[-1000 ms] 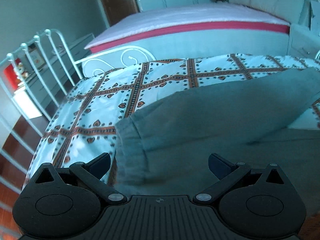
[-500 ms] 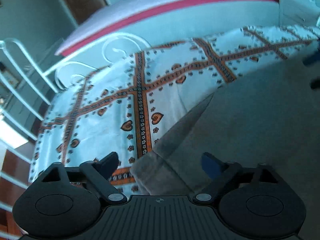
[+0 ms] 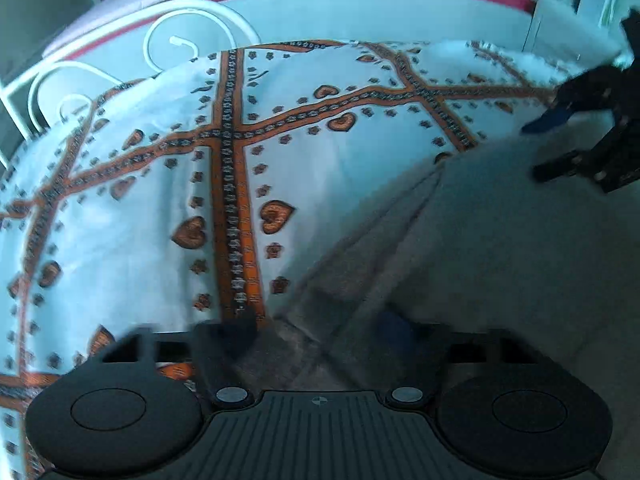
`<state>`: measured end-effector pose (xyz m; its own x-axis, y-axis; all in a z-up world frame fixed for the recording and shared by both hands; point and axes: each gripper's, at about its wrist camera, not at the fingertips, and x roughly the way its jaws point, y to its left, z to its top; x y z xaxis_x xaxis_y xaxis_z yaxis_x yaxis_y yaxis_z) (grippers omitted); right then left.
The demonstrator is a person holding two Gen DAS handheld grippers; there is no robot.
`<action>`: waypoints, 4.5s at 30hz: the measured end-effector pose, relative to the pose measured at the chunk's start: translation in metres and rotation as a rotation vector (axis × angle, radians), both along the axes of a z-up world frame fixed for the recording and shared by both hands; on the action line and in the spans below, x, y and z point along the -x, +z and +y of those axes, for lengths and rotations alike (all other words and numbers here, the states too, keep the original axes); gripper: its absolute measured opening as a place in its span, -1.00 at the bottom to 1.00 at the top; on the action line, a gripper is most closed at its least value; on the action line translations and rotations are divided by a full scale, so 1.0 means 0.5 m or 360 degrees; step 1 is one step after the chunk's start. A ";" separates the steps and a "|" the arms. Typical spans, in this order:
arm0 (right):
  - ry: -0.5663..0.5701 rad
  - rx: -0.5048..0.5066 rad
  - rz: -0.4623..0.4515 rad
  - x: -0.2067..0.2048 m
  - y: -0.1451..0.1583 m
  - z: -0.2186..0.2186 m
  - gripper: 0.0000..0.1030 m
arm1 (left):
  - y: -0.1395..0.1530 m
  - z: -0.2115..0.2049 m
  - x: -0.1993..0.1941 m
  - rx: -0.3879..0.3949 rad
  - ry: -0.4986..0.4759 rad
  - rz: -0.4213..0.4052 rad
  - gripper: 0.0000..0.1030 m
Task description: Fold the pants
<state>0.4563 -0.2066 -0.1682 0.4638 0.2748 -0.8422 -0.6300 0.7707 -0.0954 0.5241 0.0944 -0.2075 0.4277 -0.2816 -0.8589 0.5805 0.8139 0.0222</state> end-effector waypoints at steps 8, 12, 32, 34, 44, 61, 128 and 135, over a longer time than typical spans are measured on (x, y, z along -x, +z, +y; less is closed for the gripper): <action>-0.0068 -0.0036 -0.0022 0.039 0.048 -0.001 -1.00 | 0.049 -0.015 0.062 -0.0149 0.0120 -0.0239 -0.63; -0.0079 -0.0072 -0.0171 0.130 0.107 0.005 -1.00 | 0.109 0.005 0.124 -0.0092 0.0168 -0.0355 -0.63; -0.0157 -0.0370 -0.0137 0.660 0.121 0.105 -1.00 | 0.131 0.128 0.603 -0.0189 0.0085 -0.0363 -0.63; -0.0142 -0.0322 -0.0107 0.690 0.092 0.124 -1.00 | 0.109 0.129 0.618 -0.0207 0.0102 -0.0308 -0.63; -0.0045 -0.0212 -0.0166 0.728 0.049 0.177 -0.55 | 0.127 0.166 0.645 -0.0169 0.0299 -0.0140 0.77; 0.0121 -0.0162 -0.0165 0.710 0.019 0.273 -0.81 | 0.039 0.244 0.592 0.0624 0.1135 0.0412 -0.53; 0.1173 0.0738 0.0330 0.574 0.040 0.021 -1.00 | 0.004 -0.192 0.713 0.0141 0.0470 0.0108 0.68; 0.1045 0.0849 0.0118 0.742 0.070 0.040 -1.00 | 0.006 -0.192 0.717 0.0139 0.0452 0.0099 0.69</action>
<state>0.0852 -0.1868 -0.1330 0.2874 0.0263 -0.9575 -0.9528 0.1103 -0.2829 0.1654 -0.0018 -0.2044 0.4471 -0.2319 -0.8639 0.3273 0.9412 -0.0833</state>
